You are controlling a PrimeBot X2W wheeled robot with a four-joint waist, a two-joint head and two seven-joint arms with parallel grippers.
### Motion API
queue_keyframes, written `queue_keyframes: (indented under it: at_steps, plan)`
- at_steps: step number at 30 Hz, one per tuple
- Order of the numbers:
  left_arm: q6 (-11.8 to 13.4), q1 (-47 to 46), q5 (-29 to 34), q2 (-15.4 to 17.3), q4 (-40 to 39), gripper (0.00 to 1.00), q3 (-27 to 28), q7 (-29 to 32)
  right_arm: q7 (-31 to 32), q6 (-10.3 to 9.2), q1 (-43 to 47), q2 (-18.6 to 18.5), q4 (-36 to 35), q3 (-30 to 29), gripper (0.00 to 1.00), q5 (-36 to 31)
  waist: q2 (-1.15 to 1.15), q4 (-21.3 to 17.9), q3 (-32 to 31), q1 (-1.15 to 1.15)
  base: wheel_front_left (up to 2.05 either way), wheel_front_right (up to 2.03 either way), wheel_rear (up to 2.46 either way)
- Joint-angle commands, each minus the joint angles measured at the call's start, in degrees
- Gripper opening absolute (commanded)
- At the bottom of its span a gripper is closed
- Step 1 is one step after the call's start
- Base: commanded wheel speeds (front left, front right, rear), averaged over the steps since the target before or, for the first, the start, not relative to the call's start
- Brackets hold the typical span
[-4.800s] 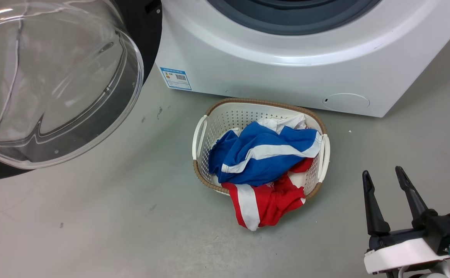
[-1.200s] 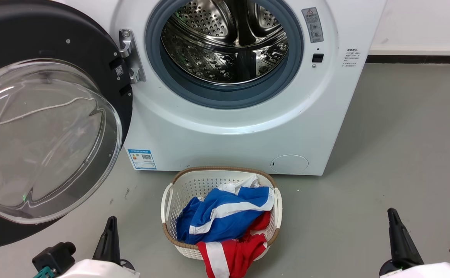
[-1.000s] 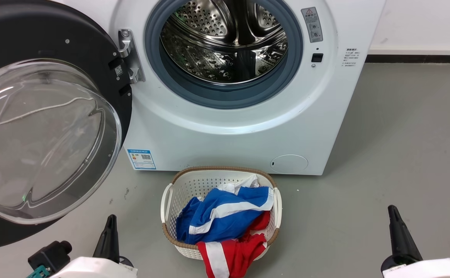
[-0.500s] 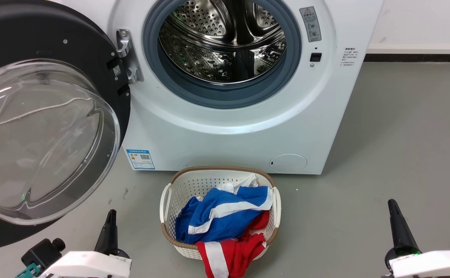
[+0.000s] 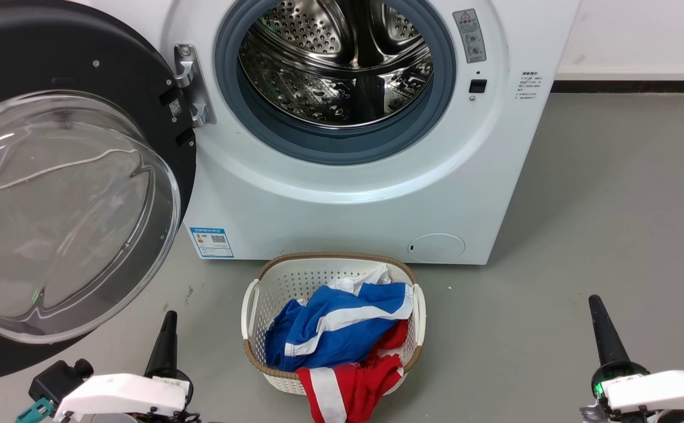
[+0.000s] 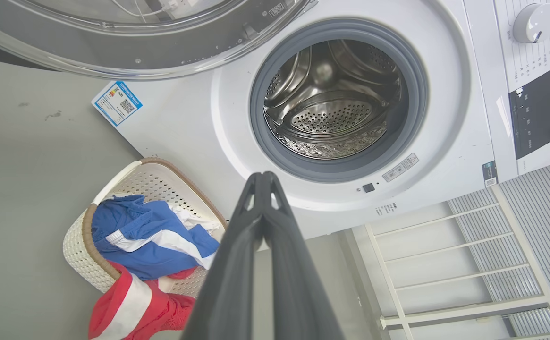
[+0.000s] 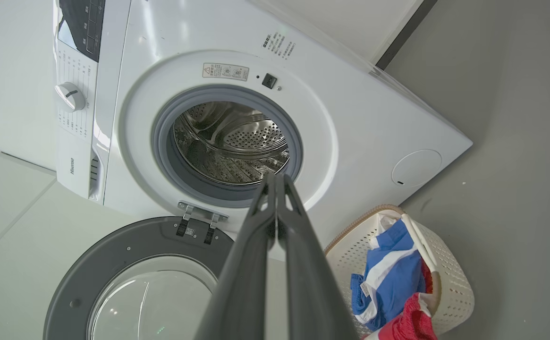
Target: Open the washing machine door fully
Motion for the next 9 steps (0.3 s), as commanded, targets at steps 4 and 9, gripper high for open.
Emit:
queue_keyframes:
  at_steps: [4, 9]
  plan:
    - [-0.68, -1.76, -3.67, 0.01, -0.06, 0.00, 0.44, 0.81, 0.89, 0.01, -1.91, -0.45, 0.22, -0.28, 0.00, 3.45, 0.00, -0.08, 0.02, 0.00, 0.00, 0.00, 0.00]
    - [-0.93, -2.19, -6.07, -0.05, 0.12, 0.00, 0.65, 1.39, 1.50, 0.01, -2.44, -0.44, 0.60, -0.41, 0.00, 5.74, 0.00, -0.15, 0.04, 0.00, 0.00, 0.00, 0.00]
